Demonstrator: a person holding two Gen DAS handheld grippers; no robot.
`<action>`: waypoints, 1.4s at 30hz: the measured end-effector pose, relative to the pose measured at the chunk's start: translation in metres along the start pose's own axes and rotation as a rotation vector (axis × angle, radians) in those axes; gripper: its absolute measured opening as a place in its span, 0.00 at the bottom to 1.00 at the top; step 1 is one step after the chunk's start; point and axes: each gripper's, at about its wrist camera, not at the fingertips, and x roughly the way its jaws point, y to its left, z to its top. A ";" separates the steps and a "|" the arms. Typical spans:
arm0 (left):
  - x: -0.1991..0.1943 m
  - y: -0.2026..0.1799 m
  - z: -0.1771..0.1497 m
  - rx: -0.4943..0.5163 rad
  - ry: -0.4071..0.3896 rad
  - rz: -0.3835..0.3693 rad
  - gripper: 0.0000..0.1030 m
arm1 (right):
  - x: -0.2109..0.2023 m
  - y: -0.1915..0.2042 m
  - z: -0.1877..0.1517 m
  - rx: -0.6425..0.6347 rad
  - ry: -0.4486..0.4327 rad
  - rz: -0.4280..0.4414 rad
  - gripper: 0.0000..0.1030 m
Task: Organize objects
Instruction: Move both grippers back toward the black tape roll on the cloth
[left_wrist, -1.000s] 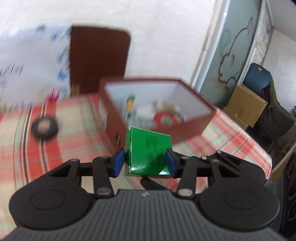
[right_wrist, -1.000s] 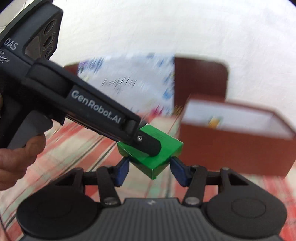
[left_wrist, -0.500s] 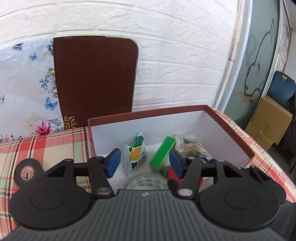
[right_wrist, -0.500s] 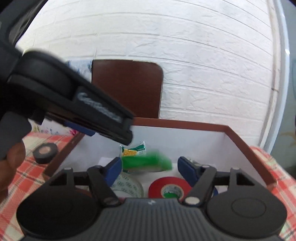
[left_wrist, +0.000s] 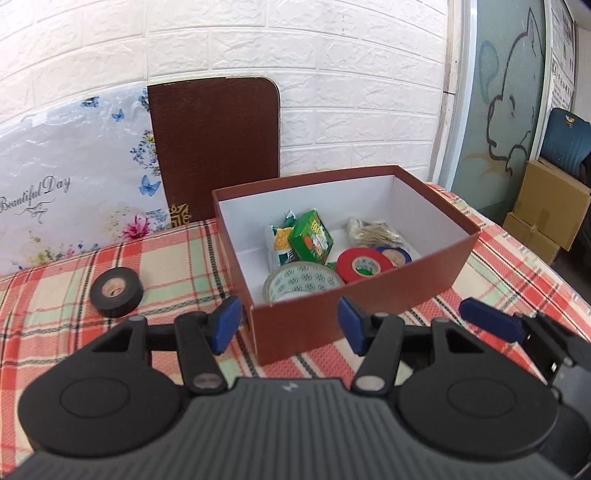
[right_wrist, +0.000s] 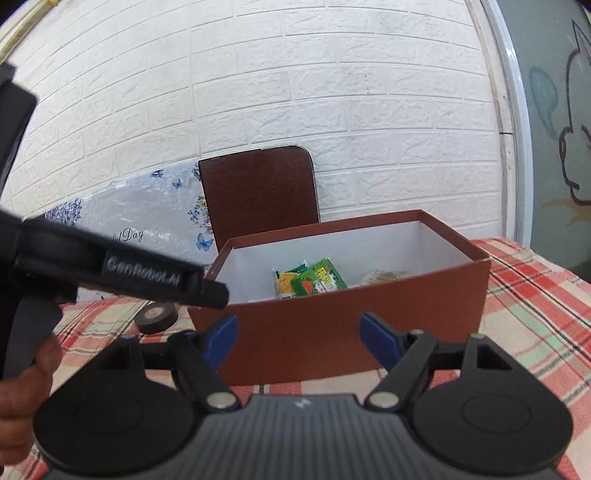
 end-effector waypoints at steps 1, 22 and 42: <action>-0.005 0.000 -0.002 -0.002 -0.001 0.003 0.59 | -0.005 -0.001 0.001 0.013 0.001 0.004 0.73; -0.054 0.005 -0.034 -0.001 -0.008 0.115 0.76 | -0.055 -0.012 0.001 0.130 0.010 -0.001 0.74; -0.061 0.013 -0.047 0.000 0.001 0.160 0.81 | -0.063 -0.001 -0.004 0.143 0.037 0.030 0.75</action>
